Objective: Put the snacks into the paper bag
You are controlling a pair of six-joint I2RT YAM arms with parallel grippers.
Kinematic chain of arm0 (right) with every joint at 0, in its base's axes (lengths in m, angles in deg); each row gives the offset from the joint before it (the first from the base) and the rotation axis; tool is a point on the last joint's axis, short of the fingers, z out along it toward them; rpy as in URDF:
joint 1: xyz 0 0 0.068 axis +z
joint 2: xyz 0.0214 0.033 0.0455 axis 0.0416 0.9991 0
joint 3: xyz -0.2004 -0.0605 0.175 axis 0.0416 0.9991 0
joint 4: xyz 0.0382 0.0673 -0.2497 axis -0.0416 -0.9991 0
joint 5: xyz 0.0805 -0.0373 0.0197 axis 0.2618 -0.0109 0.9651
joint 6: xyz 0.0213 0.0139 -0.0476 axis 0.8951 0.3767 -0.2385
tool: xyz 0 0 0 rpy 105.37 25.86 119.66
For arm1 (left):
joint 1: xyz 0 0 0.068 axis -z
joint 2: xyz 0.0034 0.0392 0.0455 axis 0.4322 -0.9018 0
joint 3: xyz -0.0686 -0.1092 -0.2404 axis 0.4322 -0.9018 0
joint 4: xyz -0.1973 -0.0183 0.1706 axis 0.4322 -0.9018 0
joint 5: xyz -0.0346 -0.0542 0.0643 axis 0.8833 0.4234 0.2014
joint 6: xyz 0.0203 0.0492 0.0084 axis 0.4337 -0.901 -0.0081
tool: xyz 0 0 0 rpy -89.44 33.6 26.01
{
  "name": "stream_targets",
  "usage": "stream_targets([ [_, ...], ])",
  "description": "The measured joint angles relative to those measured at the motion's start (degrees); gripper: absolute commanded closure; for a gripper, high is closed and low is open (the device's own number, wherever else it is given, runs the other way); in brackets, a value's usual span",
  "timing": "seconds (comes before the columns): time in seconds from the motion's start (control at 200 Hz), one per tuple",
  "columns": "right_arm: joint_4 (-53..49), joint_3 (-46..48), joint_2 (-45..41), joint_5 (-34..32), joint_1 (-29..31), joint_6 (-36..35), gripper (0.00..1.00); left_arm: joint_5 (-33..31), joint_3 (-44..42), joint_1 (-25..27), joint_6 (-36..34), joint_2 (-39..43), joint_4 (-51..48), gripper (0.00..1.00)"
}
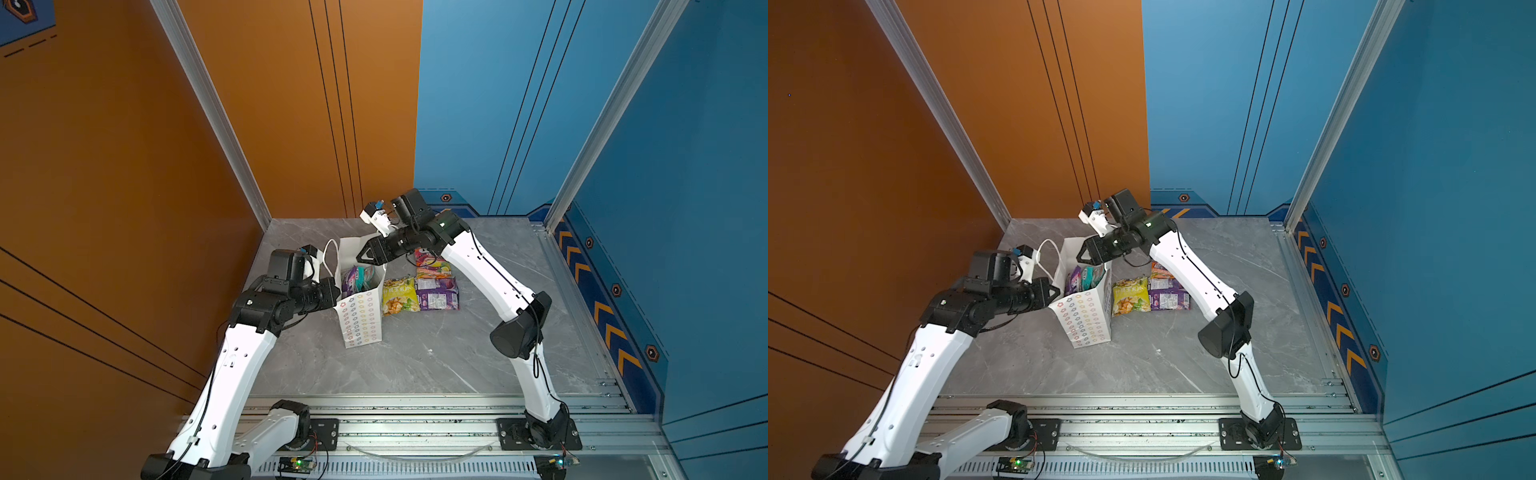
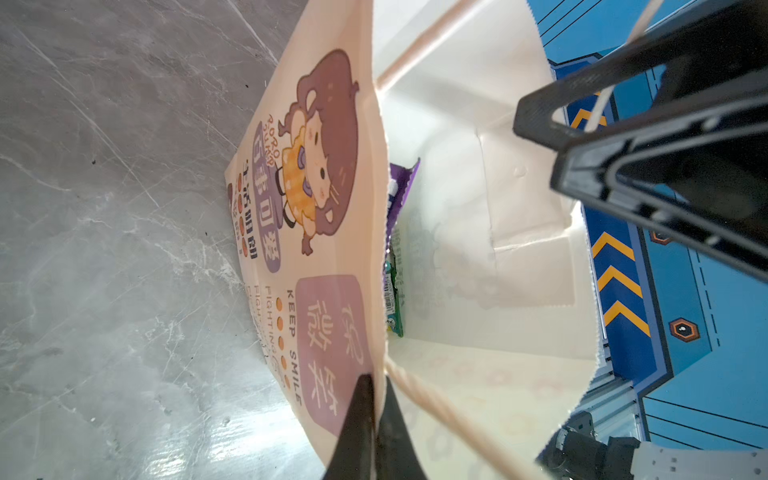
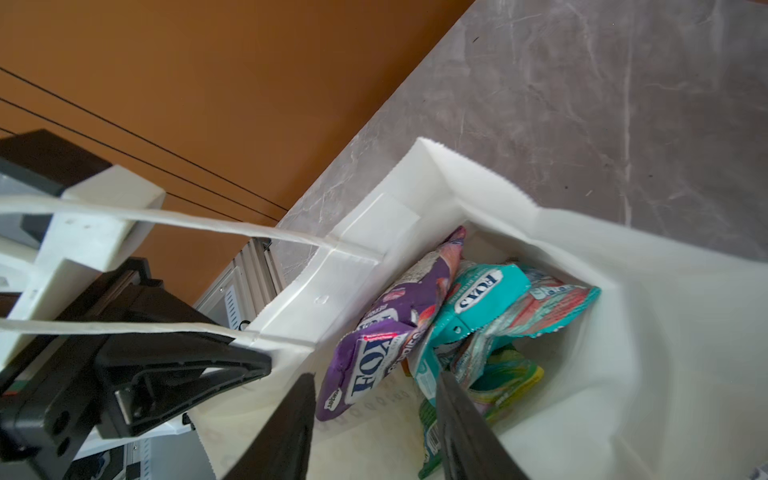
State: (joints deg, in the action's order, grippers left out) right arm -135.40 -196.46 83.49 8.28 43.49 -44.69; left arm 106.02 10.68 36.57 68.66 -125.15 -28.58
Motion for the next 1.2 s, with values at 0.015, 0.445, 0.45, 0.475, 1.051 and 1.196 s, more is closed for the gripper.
stream_targets([
  [0.015, 0.1, 0.3, -0.3, -0.3, -0.1, 0.1, 0.5, 0.0, 0.0, 0.0, 0.0, 0.0, 0.0, 0.93],
  [0.445, 15.7, 30.8, -30.6, -9.8, -3.4, 5.0, 0.47, 0.0, -0.1, 0.0, 0.0, 0.0, 0.0, 0.93],
  [0.45, 16.1, 31.4, -31.0, -10.0, -3.5, 5.2, 0.47, 0.0, -0.1, 0.0, 0.0, 0.0, 0.0, 0.93],
  [0.475, 17.2, 33.7, -32.7, -10.9, -3.7, 5.6, 0.47, 0.0, -0.1, 0.0, 0.0, 0.0, 0.0, 0.93],
  [1.051, 32.6, 78.8, -49.7, -17.6, -18.4, 21.3, 0.37, 0.0, -0.4, 0.0, 0.4, 0.0, 0.2, 0.94],
  [1.196, 39.1, 88.8, -51.0, -17.8, -18.1, 28.0, 0.32, 0.0, -0.6, 0.0, 0.6, 0.0, 0.3, 0.93],
])
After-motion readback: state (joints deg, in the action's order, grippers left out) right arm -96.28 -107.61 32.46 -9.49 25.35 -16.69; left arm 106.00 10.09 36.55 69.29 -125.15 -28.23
